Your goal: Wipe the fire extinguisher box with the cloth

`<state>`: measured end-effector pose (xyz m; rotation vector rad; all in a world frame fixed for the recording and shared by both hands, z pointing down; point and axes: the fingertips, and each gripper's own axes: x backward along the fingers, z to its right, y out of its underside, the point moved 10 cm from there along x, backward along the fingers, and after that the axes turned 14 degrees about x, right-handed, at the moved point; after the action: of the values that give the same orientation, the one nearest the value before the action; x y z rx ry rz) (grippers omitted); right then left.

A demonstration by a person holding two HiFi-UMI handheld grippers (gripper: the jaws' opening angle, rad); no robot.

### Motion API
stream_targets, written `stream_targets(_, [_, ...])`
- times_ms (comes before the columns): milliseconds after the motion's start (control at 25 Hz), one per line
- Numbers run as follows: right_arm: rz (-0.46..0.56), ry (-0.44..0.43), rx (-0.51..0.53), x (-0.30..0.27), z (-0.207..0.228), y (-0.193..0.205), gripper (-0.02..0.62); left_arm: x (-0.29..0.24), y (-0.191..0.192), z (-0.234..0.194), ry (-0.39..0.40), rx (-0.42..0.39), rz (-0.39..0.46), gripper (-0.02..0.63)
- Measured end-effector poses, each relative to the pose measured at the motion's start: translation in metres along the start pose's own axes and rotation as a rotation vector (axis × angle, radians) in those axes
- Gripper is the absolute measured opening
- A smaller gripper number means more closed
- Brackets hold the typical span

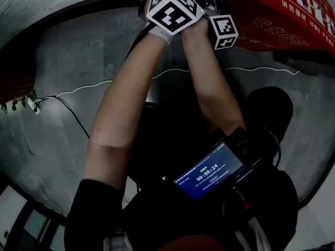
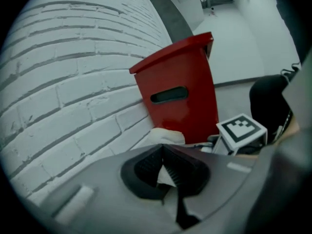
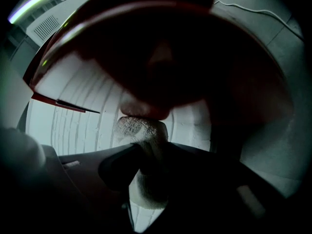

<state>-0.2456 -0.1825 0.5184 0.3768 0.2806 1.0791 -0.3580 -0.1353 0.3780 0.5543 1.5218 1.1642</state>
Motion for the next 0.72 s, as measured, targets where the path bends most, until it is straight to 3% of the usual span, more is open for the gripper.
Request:
stream_targets(200, [-0.028, 0.072, 0.010, 0.009, 0.031, 0.013, 0.149, -0.020, 0.018, 0.019, 0.026, -0.041, -0.079, 0.003])
stream_targets(480, [-0.064, 0.179, 0.016, 0.018, 0.082, 0.035, 0.149, -0.039, 0.050, 0.031, 0.044, 0.053, -0.135, 0.003])
stream_targets(720, [-0.072, 0.241, -0.014, 0.021, 0.103, 0.046, 0.149, -0.058, 0.069, 0.041, 0.036, 0.035, -0.210, 0.003])
